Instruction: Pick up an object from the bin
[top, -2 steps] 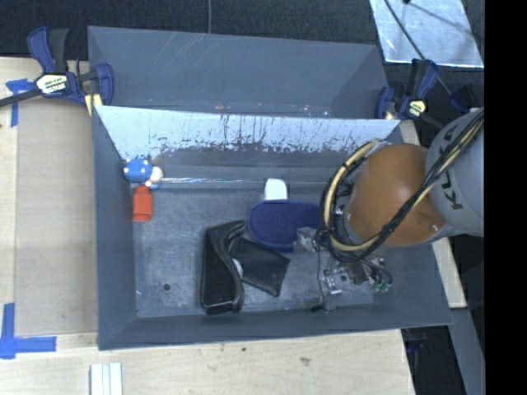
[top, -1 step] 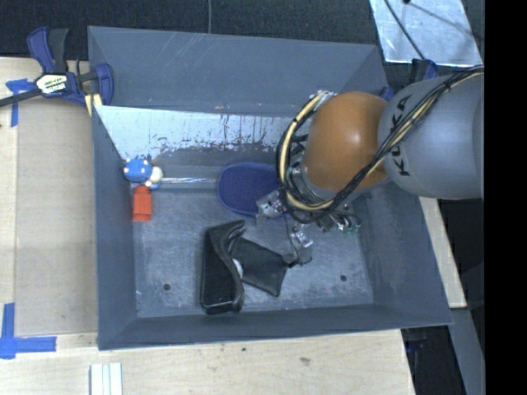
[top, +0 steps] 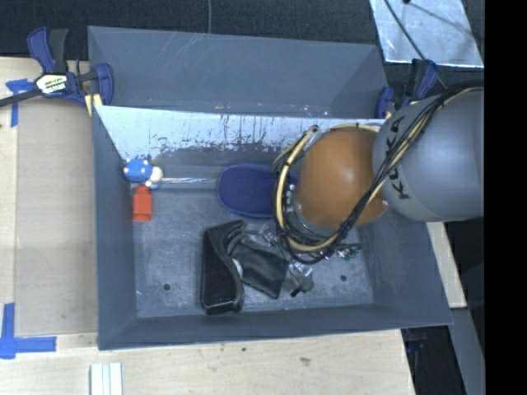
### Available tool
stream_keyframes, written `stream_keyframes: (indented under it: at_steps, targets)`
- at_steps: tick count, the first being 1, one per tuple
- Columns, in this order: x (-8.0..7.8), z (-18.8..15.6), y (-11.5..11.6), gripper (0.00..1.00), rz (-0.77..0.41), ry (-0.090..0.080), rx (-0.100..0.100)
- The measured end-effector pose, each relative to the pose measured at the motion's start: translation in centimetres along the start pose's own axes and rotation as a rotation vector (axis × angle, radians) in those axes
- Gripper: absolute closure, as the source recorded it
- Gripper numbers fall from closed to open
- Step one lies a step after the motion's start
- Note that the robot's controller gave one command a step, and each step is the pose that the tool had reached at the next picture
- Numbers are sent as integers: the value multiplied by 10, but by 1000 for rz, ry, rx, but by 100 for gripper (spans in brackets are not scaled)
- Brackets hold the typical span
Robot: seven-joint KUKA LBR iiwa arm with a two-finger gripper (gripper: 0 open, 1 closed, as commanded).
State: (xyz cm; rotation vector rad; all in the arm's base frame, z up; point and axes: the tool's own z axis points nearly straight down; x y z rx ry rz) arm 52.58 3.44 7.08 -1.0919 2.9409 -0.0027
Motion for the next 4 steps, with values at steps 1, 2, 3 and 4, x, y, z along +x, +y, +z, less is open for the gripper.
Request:
stream_keyframes:
  at_steps: [1, 2, 3, 4]
  targets:
    - [0, 0, 0, 100, -1, -1, 0]
    - [49, -87, -31, 100, -92, -4, 3]
    - [-7, -18, -2, 100, -70, 3, -6]
    - [-32, -160, -17, 100, -46, -6, 3]
